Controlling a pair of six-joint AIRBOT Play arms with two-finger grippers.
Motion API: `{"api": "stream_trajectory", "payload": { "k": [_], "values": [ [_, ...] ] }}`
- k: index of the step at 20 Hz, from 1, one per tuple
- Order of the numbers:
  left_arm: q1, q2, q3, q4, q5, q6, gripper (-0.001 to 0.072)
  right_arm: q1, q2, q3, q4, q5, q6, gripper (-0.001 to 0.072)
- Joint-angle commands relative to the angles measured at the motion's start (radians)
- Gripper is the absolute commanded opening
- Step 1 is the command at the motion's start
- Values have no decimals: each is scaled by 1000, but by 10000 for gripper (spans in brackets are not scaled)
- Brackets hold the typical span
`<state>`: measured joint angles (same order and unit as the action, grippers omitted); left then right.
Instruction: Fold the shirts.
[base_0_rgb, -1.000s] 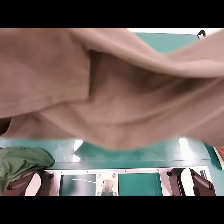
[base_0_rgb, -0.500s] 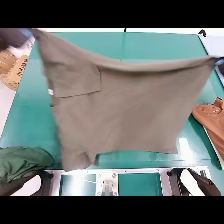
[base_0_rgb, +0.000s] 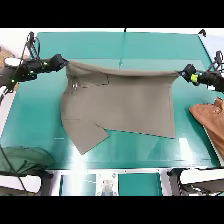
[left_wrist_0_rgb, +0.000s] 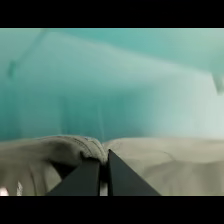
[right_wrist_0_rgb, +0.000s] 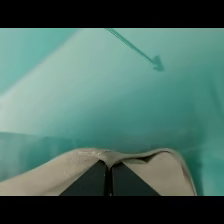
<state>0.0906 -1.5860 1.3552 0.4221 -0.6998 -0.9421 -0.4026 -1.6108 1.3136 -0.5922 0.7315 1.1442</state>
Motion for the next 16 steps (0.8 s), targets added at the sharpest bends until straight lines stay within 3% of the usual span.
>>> {"api": "stream_trajectory", "payload": {
  "k": [1,10,16],
  "values": [
    [-5,-33,60,-19,108,-3,29,9,-143,203,78,38,0,17],
    [-2,-58,96,18,89,-10,29,51,-254,374,73,64,-1,17],
    [12,-67,96,455,-177,-241,29,-8,-254,364,-285,365,79,16]
  ]
}}
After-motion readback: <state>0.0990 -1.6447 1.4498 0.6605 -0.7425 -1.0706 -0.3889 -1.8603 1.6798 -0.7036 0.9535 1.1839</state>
